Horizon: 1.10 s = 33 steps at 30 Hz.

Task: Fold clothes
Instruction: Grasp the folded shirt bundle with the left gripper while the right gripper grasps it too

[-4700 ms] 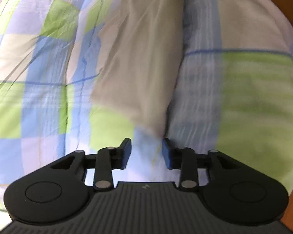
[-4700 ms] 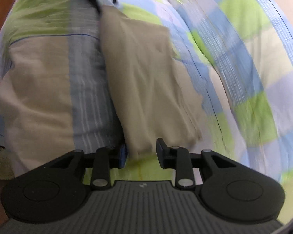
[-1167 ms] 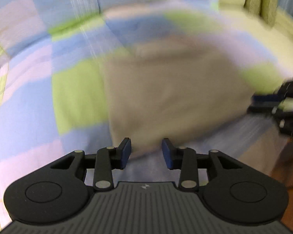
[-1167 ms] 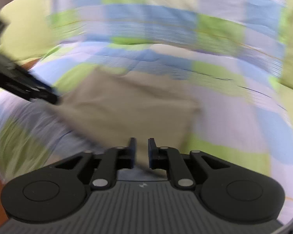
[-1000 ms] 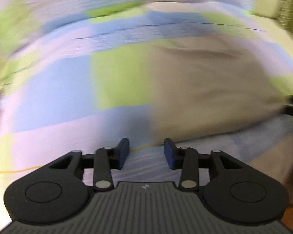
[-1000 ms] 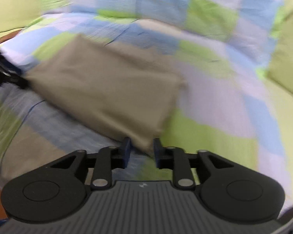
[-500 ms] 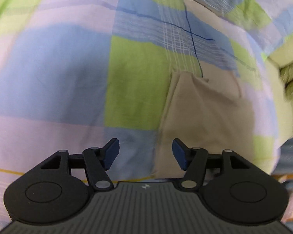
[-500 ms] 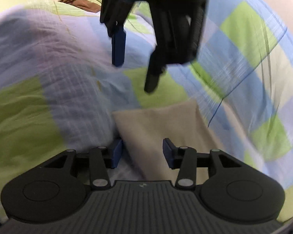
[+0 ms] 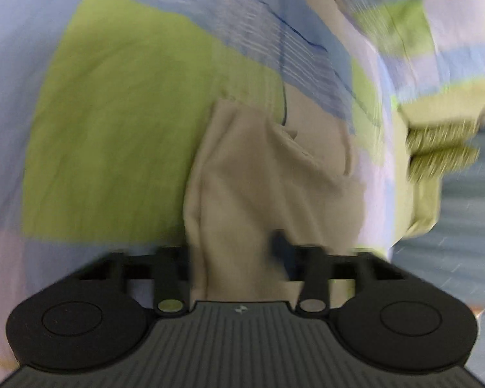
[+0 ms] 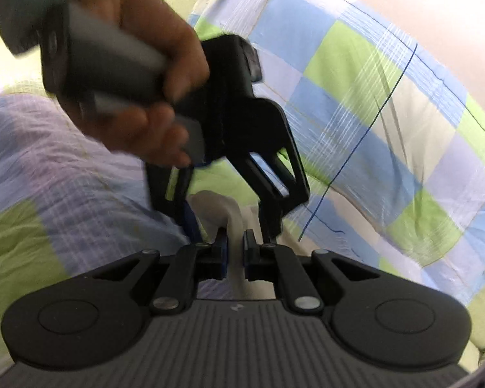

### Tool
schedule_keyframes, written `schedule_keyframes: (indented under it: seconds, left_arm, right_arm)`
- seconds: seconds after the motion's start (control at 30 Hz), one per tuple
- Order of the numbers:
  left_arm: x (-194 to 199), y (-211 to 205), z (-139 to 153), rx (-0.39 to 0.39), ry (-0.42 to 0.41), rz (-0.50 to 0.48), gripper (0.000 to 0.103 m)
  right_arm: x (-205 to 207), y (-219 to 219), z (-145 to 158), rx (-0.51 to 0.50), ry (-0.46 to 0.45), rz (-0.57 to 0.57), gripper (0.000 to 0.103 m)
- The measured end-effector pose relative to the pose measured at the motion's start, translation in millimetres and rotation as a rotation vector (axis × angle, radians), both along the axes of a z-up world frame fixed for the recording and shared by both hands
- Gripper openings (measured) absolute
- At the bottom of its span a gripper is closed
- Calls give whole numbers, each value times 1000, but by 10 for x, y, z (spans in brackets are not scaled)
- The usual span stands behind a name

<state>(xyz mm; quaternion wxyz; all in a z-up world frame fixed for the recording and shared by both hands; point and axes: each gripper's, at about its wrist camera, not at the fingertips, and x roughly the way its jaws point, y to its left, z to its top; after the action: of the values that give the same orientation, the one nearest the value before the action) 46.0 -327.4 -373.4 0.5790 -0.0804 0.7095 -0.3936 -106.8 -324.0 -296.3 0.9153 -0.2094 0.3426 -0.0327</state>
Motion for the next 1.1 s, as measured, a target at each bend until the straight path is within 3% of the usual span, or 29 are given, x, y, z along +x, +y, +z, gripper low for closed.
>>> schedule_keyframes:
  seconds: [0.03,0.13,0.27,0.33,0.37,0.4,0.43,0.53,0.7,0.8,0.93,0.97,1.0,1.03,1.1]
  left_arm:
    - [-4,-37,-15,-4,-7,-17,29]
    - [-2,-103,-54,-8,-17,-48,30]
    - [0,-152,-66,15,-17,-49,32]
    - [-8,-188,-46,31,-26,-56,33]
    - [-3,-202,-51,36,-25,-56,33]
    - [2,-215,-57,40,-24,-56,33]
    - [12,-229,-67,45,-18,-55,33]
    - [37,-201,-82,50,-9,-65,34]
    - [74,-184,-122,43,7,-74,34]
    - [94,-162,-146,29,20,-74,34]
    - [134,-162,-214,-6,67,-51,33]
    - [122,-195,-201,-14,56,-65,32]
    - [109,-229,-186,-21,44,-80,32]
    - [97,-263,-172,-29,32,-95,31]
    - [33,-353,-62,-32,-43,-155,23]
  right_arm:
    - [-58,-87,23,21,16,-37,53]
    - [-233,-346,92,82,66,-147,57]
    - [-438,-1064,208,272,78,-397,60]
    - [-561,-1642,177,525,81,-526,60]
    - [-692,-1746,135,605,80,-551,60]
    - [-790,-2017,30,793,96,-600,56]
    - [-871,-2212,-89,905,124,-665,55]
    - [-1224,-2462,-379,1068,126,-718,46]
    - [-1209,-2739,-726,1287,105,-628,48]
    - [-1169,-2861,-775,1404,96,-551,48]
    - [-1070,-2914,-843,1481,103,-481,47]
    - [-1047,-2879,-852,1471,105,-469,42]
    - [-1037,-2821,-845,1457,114,-464,23]
    - [-1054,-2761,-845,1451,125,-465,13]
    - [-1075,-2643,-822,1407,106,-496,11]
